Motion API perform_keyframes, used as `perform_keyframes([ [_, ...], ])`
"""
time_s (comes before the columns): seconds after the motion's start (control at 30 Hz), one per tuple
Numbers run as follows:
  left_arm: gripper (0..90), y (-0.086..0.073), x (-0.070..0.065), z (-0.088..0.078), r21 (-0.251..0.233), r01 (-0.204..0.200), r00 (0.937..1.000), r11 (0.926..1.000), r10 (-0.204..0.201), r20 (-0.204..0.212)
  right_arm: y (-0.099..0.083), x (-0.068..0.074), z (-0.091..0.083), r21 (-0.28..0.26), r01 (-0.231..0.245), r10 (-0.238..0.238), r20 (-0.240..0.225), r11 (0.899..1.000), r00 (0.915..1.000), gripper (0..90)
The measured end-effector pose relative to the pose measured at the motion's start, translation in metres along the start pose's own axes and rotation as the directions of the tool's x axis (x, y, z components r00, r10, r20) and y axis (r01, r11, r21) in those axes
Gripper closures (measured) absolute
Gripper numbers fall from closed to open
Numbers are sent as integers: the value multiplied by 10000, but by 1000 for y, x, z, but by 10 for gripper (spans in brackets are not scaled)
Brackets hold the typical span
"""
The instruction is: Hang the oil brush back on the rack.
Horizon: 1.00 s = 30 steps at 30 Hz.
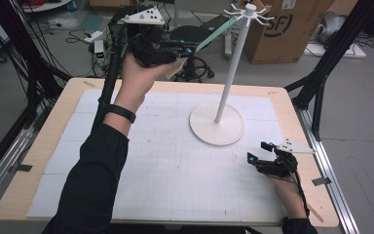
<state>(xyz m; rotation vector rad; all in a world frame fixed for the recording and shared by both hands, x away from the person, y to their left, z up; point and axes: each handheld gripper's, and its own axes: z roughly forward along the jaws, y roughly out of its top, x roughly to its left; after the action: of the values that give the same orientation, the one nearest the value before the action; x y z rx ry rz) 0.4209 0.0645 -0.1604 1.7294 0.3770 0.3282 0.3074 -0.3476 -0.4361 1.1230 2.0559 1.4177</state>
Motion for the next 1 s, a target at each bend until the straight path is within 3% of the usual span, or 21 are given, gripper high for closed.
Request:
perform_keyframes([
  [0.17, 821, -2, 2, 3, 90, 118, 9999, 9999, -117, -47, 0, 0, 0, -26, 40, -40, 8, 10000, 10000, 204],
  [0.3, 805, -6, 2, 5, 156, -20, 10000, 9999, 21, -16, 0, -1, -1, -39, 13, -13, 3, 10000, 10000, 204],
  [0.37, 696, -10, 1, 4, 331, -203, 9984, 9992, 220, -516, 0, -1, -1, -50, 20, -20, 8, 10000, 10000, 204],
  [0.43, 582, -15, 4, 0, 677, -9, 9984, 9977, 47, -565, -1, -1, -2, -34, -3, 3, 27, 10000, 10000, 204],
  [0.5, 461, -26, 5, -7, 786, -124, 9971, 9968, 182, -736, -1, -2, -2, -40, 68, -68, 31, 10000, 10000, 204],
  [0.57, 377, -39, 9, -17, 788, 23, 9969, 9969, 39, -780, -1, -2, -3, -16, 20, -20, 0, 10000, 10000, 204],
  [0.7, 304, -68, 13, -41, 984, 89, 9932, 9951, 26, -1162, -3, -2, -2, 88, 88, -88, 38, 9999, 10000, 204],
  [1.0, 281, -152, 17, -123, 1290, 162, 9802, 9915, 97, -1979, -3, 0, -3, 8, 281, -281, -13, 9996, 9996, 204],
])
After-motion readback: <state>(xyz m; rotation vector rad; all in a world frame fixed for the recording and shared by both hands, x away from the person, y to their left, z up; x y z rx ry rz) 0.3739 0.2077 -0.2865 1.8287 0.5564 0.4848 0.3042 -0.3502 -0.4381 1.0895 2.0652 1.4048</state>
